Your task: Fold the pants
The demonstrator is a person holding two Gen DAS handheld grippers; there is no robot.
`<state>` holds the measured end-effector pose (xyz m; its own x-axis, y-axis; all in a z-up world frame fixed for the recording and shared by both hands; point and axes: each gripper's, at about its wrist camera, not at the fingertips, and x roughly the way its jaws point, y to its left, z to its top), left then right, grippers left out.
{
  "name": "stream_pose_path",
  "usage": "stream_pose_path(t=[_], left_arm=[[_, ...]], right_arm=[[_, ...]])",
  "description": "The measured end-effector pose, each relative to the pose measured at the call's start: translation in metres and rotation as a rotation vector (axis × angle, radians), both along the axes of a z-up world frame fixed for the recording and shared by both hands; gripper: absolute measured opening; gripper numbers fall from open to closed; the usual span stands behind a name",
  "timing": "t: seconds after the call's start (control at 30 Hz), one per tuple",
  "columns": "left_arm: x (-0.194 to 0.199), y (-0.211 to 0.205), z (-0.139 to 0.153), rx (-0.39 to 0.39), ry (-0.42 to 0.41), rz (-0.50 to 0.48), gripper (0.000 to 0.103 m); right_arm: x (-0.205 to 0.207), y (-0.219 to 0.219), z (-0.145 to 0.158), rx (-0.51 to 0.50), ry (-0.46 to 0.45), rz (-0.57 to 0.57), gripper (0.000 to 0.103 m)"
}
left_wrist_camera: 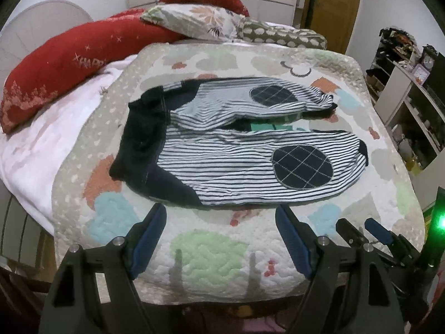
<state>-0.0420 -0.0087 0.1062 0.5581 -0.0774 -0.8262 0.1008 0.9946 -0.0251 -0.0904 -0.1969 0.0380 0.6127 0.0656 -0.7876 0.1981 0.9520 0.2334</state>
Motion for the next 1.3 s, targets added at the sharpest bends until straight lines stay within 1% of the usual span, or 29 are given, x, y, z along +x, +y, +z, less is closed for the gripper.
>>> stream_pose_path(t=[0.33, 0.5, 0.73, 0.8, 0.9, 1.0, 1.07, 1.1, 1.13, 1.17, 1.23, 1.3], left_arm=[[0.026, -0.006, -0.028, -0.024, 0.081, -0.018, 0.08], [0.033, -0.013, -0.044, -0.043, 0.138, -0.041, 0.08], [0.042, -0.01, -0.056, -0.075, 0.176, -0.03, 0.08], [0.044, -0.006, -0.055, -0.101, 0.181, -0.04, 0.08], [0.048, 0.006, -0.035, -0.149, 0.127, -0.066, 0.08], [0.064, 0.027, -0.012, -0.175, 0.07, -0.064, 0.08], [0.086, 0.043, -0.001, -0.17, 0.064, -0.052, 0.08], [0.097, 0.048, 0.003, -0.163, 0.064, -0.055, 0.081], [0.109, 0.052, 0.005, -0.152, 0.062, -0.063, 0.083], [0.129, 0.055, 0.007, -0.117, 0.06, -0.072, 0.083], [0.162, 0.055, 0.003, -0.055, 0.061, -0.1, 0.083], [0.195, 0.054, -0.006, -0.018, 0.08, -0.133, 0.083]], right_arm=[[0.014, -0.001, -0.02, -0.027, 0.065, 0.0, 0.076], [0.015, -0.003, -0.021, -0.064, 0.066, 0.003, 0.076], [0.022, -0.002, -0.022, -0.101, 0.063, 0.017, 0.076], [0.024, -0.004, -0.019, -0.11, 0.063, 0.025, 0.076], [0.032, -0.012, -0.012, -0.11, 0.063, 0.042, 0.076], [0.054, -0.028, 0.007, -0.115, 0.053, 0.068, 0.076], [0.074, -0.036, 0.019, -0.141, 0.048, 0.092, 0.076], [0.09, -0.04, 0.028, -0.171, 0.043, 0.112, 0.076], [0.102, -0.042, 0.034, -0.198, 0.033, 0.123, 0.076], [0.115, -0.044, 0.041, -0.229, 0.02, 0.137, 0.076], [0.15, -0.042, 0.05, -0.295, 0.001, 0.199, 0.076], [0.188, -0.036, 0.055, -0.331, -0.001, 0.277, 0.076]])
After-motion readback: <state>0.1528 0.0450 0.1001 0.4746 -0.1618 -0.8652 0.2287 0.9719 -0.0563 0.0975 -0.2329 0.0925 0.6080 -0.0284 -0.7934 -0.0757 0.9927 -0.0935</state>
